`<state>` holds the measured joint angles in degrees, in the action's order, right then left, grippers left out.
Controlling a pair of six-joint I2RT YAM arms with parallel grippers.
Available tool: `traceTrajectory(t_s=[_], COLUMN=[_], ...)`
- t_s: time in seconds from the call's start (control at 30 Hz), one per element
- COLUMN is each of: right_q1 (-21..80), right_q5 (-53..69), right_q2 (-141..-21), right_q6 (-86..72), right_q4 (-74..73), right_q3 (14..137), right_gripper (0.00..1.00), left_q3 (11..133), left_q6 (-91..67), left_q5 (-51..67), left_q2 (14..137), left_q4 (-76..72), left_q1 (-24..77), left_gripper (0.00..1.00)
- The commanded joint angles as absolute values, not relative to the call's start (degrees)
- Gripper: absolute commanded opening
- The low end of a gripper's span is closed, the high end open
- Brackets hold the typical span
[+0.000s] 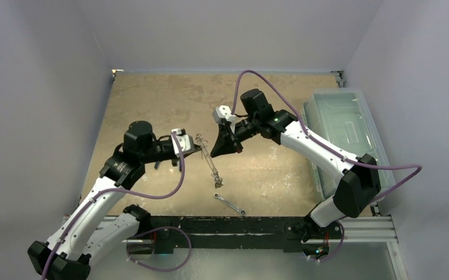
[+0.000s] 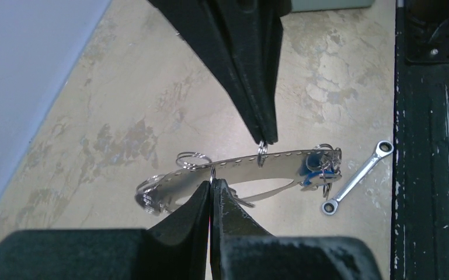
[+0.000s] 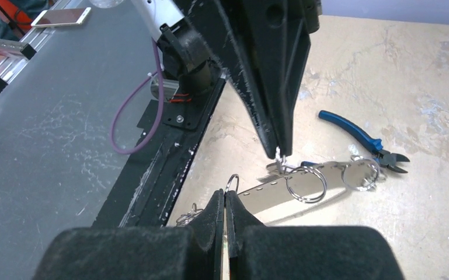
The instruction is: Remove the keys from the keyring
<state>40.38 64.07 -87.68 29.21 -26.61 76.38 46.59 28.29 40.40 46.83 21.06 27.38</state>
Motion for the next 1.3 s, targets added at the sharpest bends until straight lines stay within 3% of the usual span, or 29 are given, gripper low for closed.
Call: traceTrajectory(t_s=[0.0, 0.37, 0.7, 0.93, 1.27], right_q1=[40.17, 39.78, 33.37, 30.53, 29.51], right_q5=[65.39, 64.7, 59.22, 45.23, 33.5], right_q2=[-85.47, -85.45, -82.98, -80.1, -94.4], right_q6=[29.8, 28.05, 19.51, 14.36, 11.01], right_q4=[-26.85, -25.4, -22.26, -22.1, -20.29], right_q3=[76.86, 76.32, 69.64, 64.58, 70.75], right_gripper=[0.0, 0.0, 0.0, 0.0, 0.0], left_q3=[45.55, 41.92, 43.93, 45.33, 48.4], left_q6=[20.38, 4.99, -7.21, -8.87, -11.3], left_q5=[44.73, 43.35, 41.55, 34.19, 30.25], left_q2=[46.18, 47.92, 55.17, 59.02, 67.62], left_q4=[14.46, 8.39, 10.7, 12.39, 18.41], left_q1=[23.95, 20.39, 14.99, 14.42, 14.41], left_gripper=[0.0, 0.0, 0.0, 0.0, 0.0])
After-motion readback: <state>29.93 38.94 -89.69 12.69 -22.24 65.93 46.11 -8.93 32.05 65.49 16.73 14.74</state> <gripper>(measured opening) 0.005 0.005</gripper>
